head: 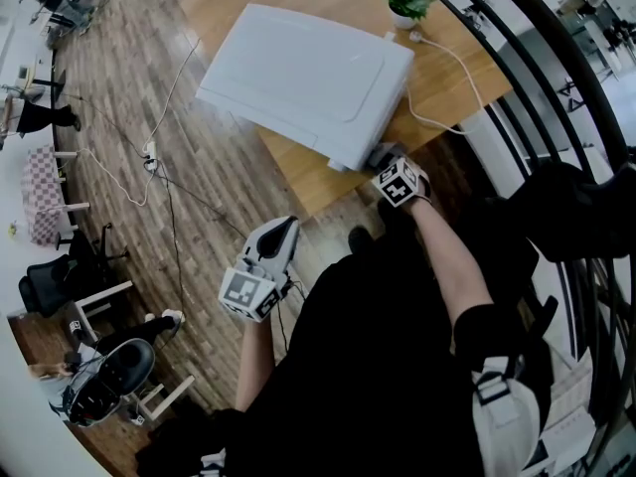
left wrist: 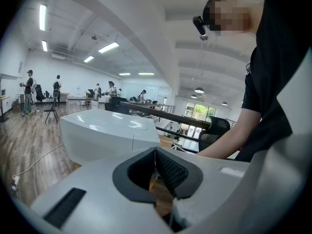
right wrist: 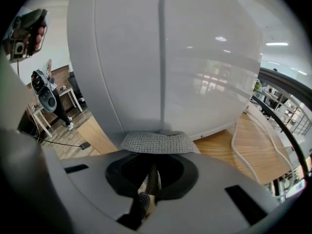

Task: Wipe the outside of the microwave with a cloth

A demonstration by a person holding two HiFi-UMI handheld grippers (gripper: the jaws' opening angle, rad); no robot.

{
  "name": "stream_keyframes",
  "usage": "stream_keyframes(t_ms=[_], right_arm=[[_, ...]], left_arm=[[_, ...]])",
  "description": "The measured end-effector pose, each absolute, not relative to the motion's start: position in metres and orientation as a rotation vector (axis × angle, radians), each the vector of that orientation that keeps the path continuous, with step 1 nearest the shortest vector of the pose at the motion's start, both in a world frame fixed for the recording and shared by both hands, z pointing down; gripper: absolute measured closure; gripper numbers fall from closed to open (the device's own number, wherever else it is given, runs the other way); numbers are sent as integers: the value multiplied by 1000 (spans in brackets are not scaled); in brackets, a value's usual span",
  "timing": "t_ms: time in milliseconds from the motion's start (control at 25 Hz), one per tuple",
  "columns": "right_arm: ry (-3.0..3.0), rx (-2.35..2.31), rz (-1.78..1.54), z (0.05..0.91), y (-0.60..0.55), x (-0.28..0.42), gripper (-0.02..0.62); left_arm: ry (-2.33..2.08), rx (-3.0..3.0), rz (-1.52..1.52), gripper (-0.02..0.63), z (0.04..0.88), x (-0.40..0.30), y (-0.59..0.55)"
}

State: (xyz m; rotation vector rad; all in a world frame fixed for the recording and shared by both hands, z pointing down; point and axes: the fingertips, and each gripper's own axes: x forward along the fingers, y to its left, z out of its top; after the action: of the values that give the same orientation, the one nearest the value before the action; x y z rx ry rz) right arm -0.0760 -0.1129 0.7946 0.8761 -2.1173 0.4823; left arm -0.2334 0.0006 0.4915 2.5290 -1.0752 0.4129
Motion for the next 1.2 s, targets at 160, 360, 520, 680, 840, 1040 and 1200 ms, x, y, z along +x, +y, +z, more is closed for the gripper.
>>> stream_keyframes(t_ms=[160,360,520,680,840,1040,1200], right_arm=[[-2123,879,483,791,-108,-81,578],[-2124,876,472,788,-100,-86,578],[-2115,868,471,788,-93,-89,578],[-2117,866,471,785,-85,-96,578],[-2120,865,464,786,-76,-101,578],[-2123,861,450,784,-64,-108,578],[-2128,866,439,781,-50,-110,577]], left_arm=[[-1067,2532,404,603,492,-236,4],[-1047,2539,394,603,493,-237,7],[-1038,2545,398,603,490,-239,9],[-1032,2546,380,603,490,-244,15],[-1036,2553,381,603,492,-251,23],[-1029,2562,399,603,494,-259,35],[-1021,2573,382,603,496,-262,47]])
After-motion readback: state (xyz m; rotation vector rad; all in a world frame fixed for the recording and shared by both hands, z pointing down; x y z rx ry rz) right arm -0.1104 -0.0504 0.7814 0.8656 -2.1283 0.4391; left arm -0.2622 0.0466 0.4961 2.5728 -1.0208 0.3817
